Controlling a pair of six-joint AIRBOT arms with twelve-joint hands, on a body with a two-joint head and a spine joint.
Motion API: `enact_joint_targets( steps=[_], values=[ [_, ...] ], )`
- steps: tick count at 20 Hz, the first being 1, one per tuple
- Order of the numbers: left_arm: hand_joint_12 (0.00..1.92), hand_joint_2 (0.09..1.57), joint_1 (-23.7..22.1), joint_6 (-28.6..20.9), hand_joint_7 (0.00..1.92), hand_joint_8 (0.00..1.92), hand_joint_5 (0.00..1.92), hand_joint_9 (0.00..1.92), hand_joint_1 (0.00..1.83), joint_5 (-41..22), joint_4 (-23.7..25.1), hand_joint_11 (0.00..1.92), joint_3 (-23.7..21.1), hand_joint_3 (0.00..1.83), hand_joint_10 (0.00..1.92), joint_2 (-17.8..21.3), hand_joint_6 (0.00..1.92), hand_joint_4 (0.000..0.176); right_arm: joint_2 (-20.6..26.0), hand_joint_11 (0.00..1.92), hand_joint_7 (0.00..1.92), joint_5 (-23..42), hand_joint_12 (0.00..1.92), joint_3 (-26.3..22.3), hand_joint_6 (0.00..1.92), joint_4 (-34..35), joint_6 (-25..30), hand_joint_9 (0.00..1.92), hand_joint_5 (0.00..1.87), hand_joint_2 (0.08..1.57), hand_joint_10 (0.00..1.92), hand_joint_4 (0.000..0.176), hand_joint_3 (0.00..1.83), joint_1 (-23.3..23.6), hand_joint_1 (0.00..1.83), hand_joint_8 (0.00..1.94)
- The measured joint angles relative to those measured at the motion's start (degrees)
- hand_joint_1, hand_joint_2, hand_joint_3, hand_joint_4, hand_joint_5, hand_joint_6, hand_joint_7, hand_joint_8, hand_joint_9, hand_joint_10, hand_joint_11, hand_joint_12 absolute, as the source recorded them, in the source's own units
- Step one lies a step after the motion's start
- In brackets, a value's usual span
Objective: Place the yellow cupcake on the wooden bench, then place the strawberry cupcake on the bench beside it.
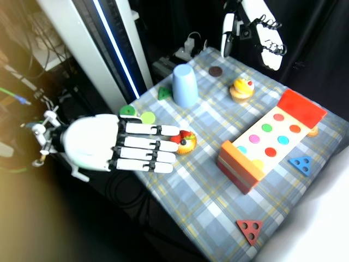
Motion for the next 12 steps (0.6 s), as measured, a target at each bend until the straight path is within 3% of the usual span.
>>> enact_joint_targets(
  steps=[1, 4, 6, 7, 8, 9, 10, 12],
  values=[
    [0.72, 0.82, -1.2, 1.6, 0.23, 0.0, 0.09, 0.2, 0.69, 2.1, -0.7, 0.0, 1.1, 0.0, 0.0, -0.9, 0.0, 0.176, 0.0, 0.17, 0.46, 0.0, 0.84, 0.0, 0.0, 0.0, 0.0, 0.45, 0.57, 1.15, 0.01, 0.0, 0.0, 0.0, 0.91, 0.0],
    [0.77, 0.81, -3.7, 8.0, 0.25, 0.0, 0.11, 0.24, 0.67, 7.3, -3.7, 0.0, 3.5, 0.0, 0.0, -3.3, 0.0, 0.176, 0.0, 0.16, 0.47, 0.0, 0.84, 0.0, 0.0, -0.1, 0.0, 0.45, 0.58, 1.15, 0.01, 0.0, 0.0, 0.0, 0.94, 0.0],
    [0.73, 0.85, -4.8, 15.1, 0.24, 0.0, 0.1, 0.25, 0.63, 11.4, -7.4, 0.0, 4.0, 0.01, 0.0, -4.9, 0.0, 0.176, 0.0, 0.17, 0.46, 0.0, 0.86, 0.0, 0.0, -0.2, 0.0, 0.45, 0.58, 1.16, 0.01, 0.0, 0.0, 0.0, 0.91, 0.0],
    [0.59, 0.9, -5.5, 18.5, 0.2, 0.0, 0.06, 0.22, 0.6, 13.3, -9.2, 0.0, 4.8, 0.01, 0.0, -5.8, 0.0, 0.176, 0.0, 0.15, 0.47, -0.1, 0.91, 0.0, 0.0, -0.3, 0.0, 0.45, 0.58, 1.17, 0.0, 0.0, 0.0, 0.1, 0.88, 0.0],
    [0.59, 0.9, -5.7, 19.5, 0.2, 0.0, 0.06, 0.22, 0.6, 14.5, -10.5, 0.0, 5.5, 0.01, 0.0, -6.3, 0.0, 0.176, 0.0, 0.15, 0.47, 0.0, 0.91, 0.0, 0.0, -0.4, 0.0, 0.45, 0.58, 1.17, 0.0, 0.0, 0.0, 0.2, 0.88, 0.0],
    [0.77, 0.86, -6.5, 20.6, 0.29, 0.0, 0.17, 0.31, 0.74, 16.2, -11.5, 0.0, 6.7, 0.0, 0.0, -6.8, 0.01, 0.176, 0.0, 0.14, 0.47, 0.0, 0.91, 0.0, 0.0, -0.5, 0.1, 0.45, 0.56, 1.18, 0.0, 0.0, 0.0, 0.2, 0.89, 0.0],
    [0.82, 0.85, -7.5, 23.5, 0.32, 0.0, 0.2, 0.34, 0.78, 17.2, -13.2, 0.0, 7.6, 0.0, 0.01, -7.4, 0.01, 0.176, 0.0, 0.14, 0.47, 0.0, 0.91, 0.0, 0.0, -0.5, 0.1, 0.46, 0.56, 1.18, 0.0, 0.0, 0.0, 0.2, 0.88, 0.0],
    [0.77, 0.88, -8.4, 27.8, 0.32, 0.0, 0.18, 0.34, 0.74, 18.3, -15.1, 0.0, 8.0, 0.01, 0.0, -8.1, 0.0, 0.176, 0.0, 0.15, 0.48, 0.0, 0.92, 0.0, 0.0, -0.6, 0.1, 0.47, 0.57, 1.18, 0.01, 0.0, 0.0, 0.2, 0.88, 0.0]
  ],
)
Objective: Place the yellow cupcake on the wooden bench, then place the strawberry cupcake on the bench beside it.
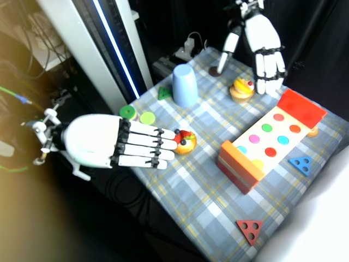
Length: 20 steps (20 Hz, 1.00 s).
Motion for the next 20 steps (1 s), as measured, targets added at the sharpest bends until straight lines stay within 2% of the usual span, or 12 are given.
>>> enact_joint_targets(
  steps=[2, 4, 6, 7, 8, 9, 11, 15, 17, 18, 19, 20],
  values=[
    [0.83, 0.94, -0.9, 2.0, 0.52, 0.01, 0.25, 0.51, 0.71, 2.6, -0.7, 0.0, 0.7, 0.0, 0.01, -1.5, 0.0, 0.176, 0.0, 0.16, 0.48, 0.0, 0.85, 0.0, 0.0, -0.1, 0.1, 0.47, 0.56, 1.2, 0.0, 0.0, 0.0, 0.0, 0.84, 0.0],
    [0.76, 0.97, -1.4, 2.0, 0.64, 0.01, 0.28, 0.56, 0.75, 3.9, -0.8, 0.0, 1.2, 0.0, 0.01, -1.9, 0.0, 0.176, 0.0, 0.17, 0.48, 0.0, 0.84, 0.0, 0.0, -0.2, 0.1, 0.47, 0.56, 1.21, 0.0, 0.0, 0.0, 0.0, 0.83, 0.0],
    [0.82, 1.01, -1.4, 2.2, 0.78, 0.01, 0.39, 0.66, 0.8, 4.0, -1.0, 0.0, 1.4, 0.0, 0.02, -1.9, 0.01, 0.151, 0.0, 0.17, 0.49, 0.0, 0.84, 0.0, 0.0, -0.2, 0.1, 0.47, 0.57, 1.22, 0.0, 0.0, 0.0, 0.0, 0.84, 0.0],
    [0.86, 1.02, -1.4, 2.2, 0.83, 0.01, 0.44, 0.71, 0.82, 3.9, -1.0, 0.0, 1.6, 0.0, 0.02, -1.9, 0.01, 0.131, 0.0, 0.18, 0.48, 0.0, 0.83, 0.0, 0.0, -0.2, 0.1, 0.47, 0.56, 1.23, 0.0, 0.0, 0.0, 0.0, 0.83, 0.0],
    [0.8, 1.02, -1.5, 2.1, 0.84, 0.0, 0.43, 0.71, 0.87, 3.8, -1.2, 0.0, 1.7, 0.0, 0.01, -1.9, 0.0, 0.131, 0.0, 0.18, 0.49, 0.0, 0.83, 0.0, 0.0, -0.3, 0.1, 0.47, 0.56, 1.23, 0.0, 0.0, 0.0, 0.0, 0.83, 0.0],
    [0.79, 1.01, -1.5, 2.2, 0.85, 0.01, 0.44, 0.73, 0.9, 4.0, -1.3, 0.0, 2.0, 0.0, 0.01, -1.9, 0.01, 0.12, 0.0, 0.18, 0.49, 0.0, 0.83, 0.0, 0.0, -0.3, 0.1, 0.47, 0.57, 1.23, 0.0, 0.0, 0.0, 0.0, 0.83, 0.0],
    [0.79, 1.01, -1.6, 2.2, 0.85, 0.0, 0.44, 0.73, 0.92, 4.2, -1.6, 0.0, 2.2, 0.0, 0.01, -1.9, 0.0, 0.119, 0.0, 0.2, 0.5, 0.0, 0.79, 0.0, 0.0, -0.2, 0.1, 0.48, 0.57, 1.23, 0.0, 0.0, 0.0, 0.0, 0.83, 0.0],
    [0.86, 1.03, -2.0, 2.2, 0.77, 0.0, 0.42, 0.71, 0.99, 4.6, -1.7, 0.0, 2.4, 0.0, 0.0, -2.2, 0.0, 0.135, 0.0, 0.22, 0.5, 0.0, 0.73, 0.0, 0.0, -0.3, 0.1, 0.49, 0.58, 1.22, 0.0, 0.0, 0.0, 0.0, 0.85, 0.0],
    [0.91, 1.03, -2.0, 2.2, 0.82, 0.01, 0.52, 0.79, 1.04, 5.0, -2.0, 0.0, 2.5, 0.0, 0.02, -2.4, 0.01, 0.09, 0.0, 0.23, 0.5, 0.0, 0.73, 0.0, 0.0, -0.2, 0.1, 0.49, 0.58, 1.22, 0.0, 0.0, 0.0, 0.0, 0.86, 0.0],
    [0.88, 1.03, -2.0, 2.1, 0.83, 0.01, 0.54, 0.79, 1.03, 5.0, -2.0, 0.0, 2.6, 0.0, 0.02, -2.6, 0.0, 0.088, 0.0, 0.23, 0.49, 0.0, 0.73, 0.0, 0.0, -0.3, 0.1, 0.49, 0.58, 1.21, 0.0, 0.0, 0.0, 0.0, 0.85, 0.0],
    [0.9, 1.02, -2.0, 2.1, 0.9, 0.02, 0.62, 0.82, 1.05, 5.0, -2.4, 0.0, 2.8, 0.0, 0.02, -2.8, 0.01, 0.054, 0.0, 0.22, 0.5, 0.0, 0.72, 0.0, 0.0, -0.3, 0.1, 0.49, 0.58, 1.22, 0.0, 0.0, 0.0, 0.0, 0.84, 0.0],
    [0.84, 1.05, -2.0, 2.1, 0.94, 0.03, 0.69, 0.83, 1.02, 5.0, -2.4, 0.0, 2.8, 0.01, 0.02, -2.8, 0.02, 0.045, 0.0, 0.22, 0.5, 0.0, 0.72, 0.0, 0.0, -0.3, 0.1, 0.49, 0.58, 1.23, 0.0, 0.0, 0.0, 0.0, 0.83, 0.0]
  ],
)
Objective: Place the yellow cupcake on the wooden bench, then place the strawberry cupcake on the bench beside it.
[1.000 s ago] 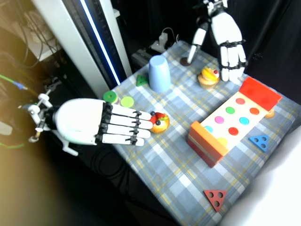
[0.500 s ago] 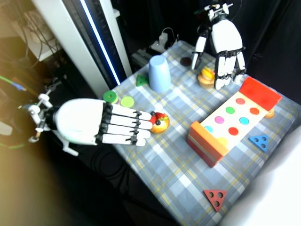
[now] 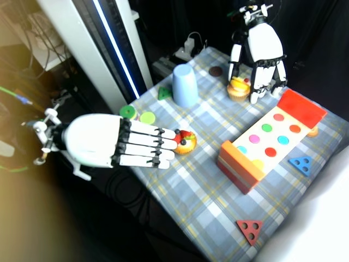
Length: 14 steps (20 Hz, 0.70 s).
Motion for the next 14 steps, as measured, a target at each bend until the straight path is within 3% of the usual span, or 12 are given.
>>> enact_joint_targets(
  steps=[1, 2, 3, 4, 7, 9, 11, 12, 14],
  values=[
    [0.92, 1.09, 0.0, 0.0, 0.97, 0.81, 0.77, 0.88, 1.28, -0.2, -0.2, 0.0, 0.0, 0.0, 0.03, 0.0, 0.03, 0.035, 0.0, 0.23, 0.5, 0.0, 0.72, 0.0, 0.0, 0.0, 0.0, 0.49, 0.58, 1.23, 0.0, 0.0, 0.0, 0.0, 0.83, 0.0],
    [1.01, 1.12, 0.0, 0.0, 1.01, 1.05, 0.86, 0.93, 1.25, -0.4, -0.5, 0.0, 0.0, 0.0, 0.03, -0.1, 0.75, 0.0, 0.0, 0.22, 0.5, 0.0, 0.71, 0.0, 0.0, 0.0, 0.0, 0.49, 0.57, 1.23, 0.0, 0.0, 0.0, 0.0, 0.83, 0.0],
    [1.07, 1.14, 0.0, -0.2, 0.99, 1.13, 0.85, 0.99, 1.23, -0.9, -1.2, 0.0, 0.0, 0.0, 0.05, -0.1, 0.95, 0.0, 0.0, 0.23, 0.5, 0.0, 0.71, 0.0, 0.0, 0.0, 0.0, 0.49, 0.58, 1.23, 0.0, 0.0, 0.0, 0.0, 0.82, 0.0],
    [1.07, 1.15, 0.0, -0.6, 0.97, 1.17, 0.85, 1.0, 1.22, -1.5, -1.1, 0.0, -0.1, 0.0, 0.05, -0.1, 1.01, 0.0, 0.0, 0.23, 0.5, 0.0, 0.71, 0.0, 0.0, 0.0, 0.0, 0.49, 0.58, 1.24, 0.0, 0.0, 0.0, 0.0, 0.82, 0.0],
    [1.11, 1.08, 0.5, -6.6, 1.13, 0.9, 1.03, 1.14, 1.26, -5.6, 0.9, 0.05, -0.9, 0.0, 0.09, -0.1, 0.74, 0.0, 0.0, 0.24, 0.51, 0.0, 0.72, 0.0, 0.0, 0.0, 0.3, 0.5, 0.58, 1.25, 0.01, 0.0, 0.01, 0.0, 0.8, 0.0],
    [1.05, 1.06, 0.0, -11.1, 1.16, 0.85, 1.09, 1.09, 1.27, -8.2, 4.8, 0.01, -2.3, 0.0, 0.06, 1.1, 0.63, 0.0, 0.0, 0.24, 0.51, 0.0, 0.73, 0.0, 0.0, 0.0, 0.4, 0.51, 0.57, 1.25, 0.01, 0.0, 0.0, 0.0, 0.81, 0.0],
    [0.99, 1.06, -2.3, -13.8, 1.17, 0.83, 1.06, 1.04, 1.26, -9.8, 8.2, 0.02, -2.9, 0.0, 0.03, 2.7, 0.69, 0.0, 0.0, 0.26, 0.52, -0.1, 0.73, 0.0, 0.0, 0.1, 0.4, 0.52, 0.57, 1.26, 0.01, 0.0, 0.01, 0.0, 0.78, 0.0],
    [0.84, 1.06, -4.8, -14.2, 1.13, 0.88, 1.1, 0.97, 1.25, -11.4, 9.3, 0.09, -2.8, 0.0, 0.0, 3.3, 0.65, 0.0, 0.1, 0.24, 0.51, 0.0, 0.72, 0.0, 0.0, 0.1, 0.4, 0.51, 0.56, 1.26, 0.0, 0.0, 0.0, 0.0, 0.76, 0.0],
    [0.94, 1.06, -11.6, -14.4, 1.15, 0.86, 1.07, 1.05, 1.26, -13.0, 12.5, 0.02, -1.2, 0.0, 0.02, 3.0, 0.68, 0.0, 0.1, 0.24, 0.52, 0.0, 0.72, 0.0, 0.0, 0.0, 0.4, 0.51, 0.54, 1.27, 0.0, 0.0, 0.0, 0.0, 0.73, 0.0]
  ],
)
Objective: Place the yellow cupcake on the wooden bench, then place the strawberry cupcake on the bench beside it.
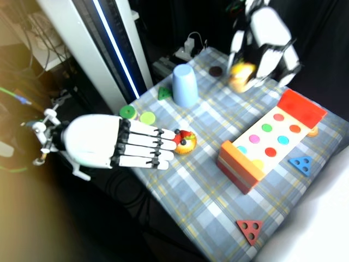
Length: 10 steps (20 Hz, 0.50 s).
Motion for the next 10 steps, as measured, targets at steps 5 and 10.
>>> enact_joint_targets(
  steps=[5, 10],
  values=[
    [0.99, 1.03, -11.7, -0.2, 1.25, 0.63, 1.13, 1.1, 1.26, 5.6, 2.1, 0.2, 8.0, 0.0, 0.01, -7.8, 0.62, 0.0, -0.3, 0.27, 0.52, 0.2, 0.73, 0.4, 0.0, -0.4, 0.0, 0.52, 0.56, 1.26, 0.01, 0.0, 0.0, 1.0, 0.74, 0.01],
    [0.95, 1.03, -15.7, 6.0, 1.2, 0.76, 1.23, 1.12, 1.27, 16.7, -6.8, 0.2, 18.7, 0.0, 0.0, -14.3, 0.39, 0.0, -0.9, 0.24, 0.52, -0.3, 0.72, 1.0, 0.0, -1.6, 0.0, 0.51, 0.55, 1.27, 0.0, 0.0, 0.0, 1.9, 0.7, 0.0]
  ],
)
